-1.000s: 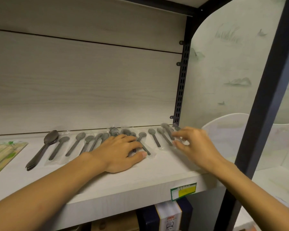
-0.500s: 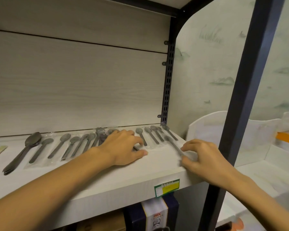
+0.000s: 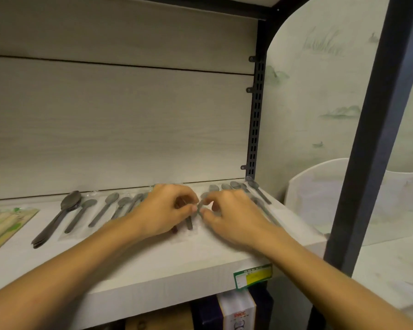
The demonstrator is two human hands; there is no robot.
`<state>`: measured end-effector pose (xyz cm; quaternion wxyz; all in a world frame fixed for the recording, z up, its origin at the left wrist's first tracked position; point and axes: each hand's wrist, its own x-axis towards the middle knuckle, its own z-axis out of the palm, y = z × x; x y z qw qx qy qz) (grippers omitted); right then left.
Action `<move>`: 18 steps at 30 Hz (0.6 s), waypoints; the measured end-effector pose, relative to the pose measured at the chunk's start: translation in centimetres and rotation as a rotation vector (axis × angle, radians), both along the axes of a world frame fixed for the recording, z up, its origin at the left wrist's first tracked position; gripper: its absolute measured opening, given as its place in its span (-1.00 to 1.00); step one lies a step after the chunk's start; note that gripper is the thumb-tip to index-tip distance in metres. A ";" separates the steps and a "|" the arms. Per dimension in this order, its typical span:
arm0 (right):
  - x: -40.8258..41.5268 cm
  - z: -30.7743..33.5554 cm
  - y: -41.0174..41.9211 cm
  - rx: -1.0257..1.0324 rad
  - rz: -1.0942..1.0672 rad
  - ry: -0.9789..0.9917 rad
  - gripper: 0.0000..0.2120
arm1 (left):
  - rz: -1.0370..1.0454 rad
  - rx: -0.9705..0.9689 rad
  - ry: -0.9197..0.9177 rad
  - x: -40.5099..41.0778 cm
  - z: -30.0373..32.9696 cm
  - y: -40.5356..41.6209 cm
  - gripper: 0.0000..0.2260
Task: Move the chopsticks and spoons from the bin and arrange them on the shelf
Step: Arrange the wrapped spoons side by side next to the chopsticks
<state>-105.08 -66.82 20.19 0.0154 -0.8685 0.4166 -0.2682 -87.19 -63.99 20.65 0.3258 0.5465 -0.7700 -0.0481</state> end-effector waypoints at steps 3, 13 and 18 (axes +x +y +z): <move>1.6 -0.3 -1.1 0.031 0.012 0.077 -0.64 | 0.119 0.022 -0.238 2.0 -0.2 0.2 -0.93; 2.4 -0.8 -2.1 0.155 0.016 0.022 -0.91 | 0.182 0.034 -0.329 3.6 -1.0 1.5 -0.80; 2.0 -0.5 -1.4 0.096 0.010 -0.080 -0.79 | 0.208 0.012 -0.395 2.5 -1.1 1.6 -0.60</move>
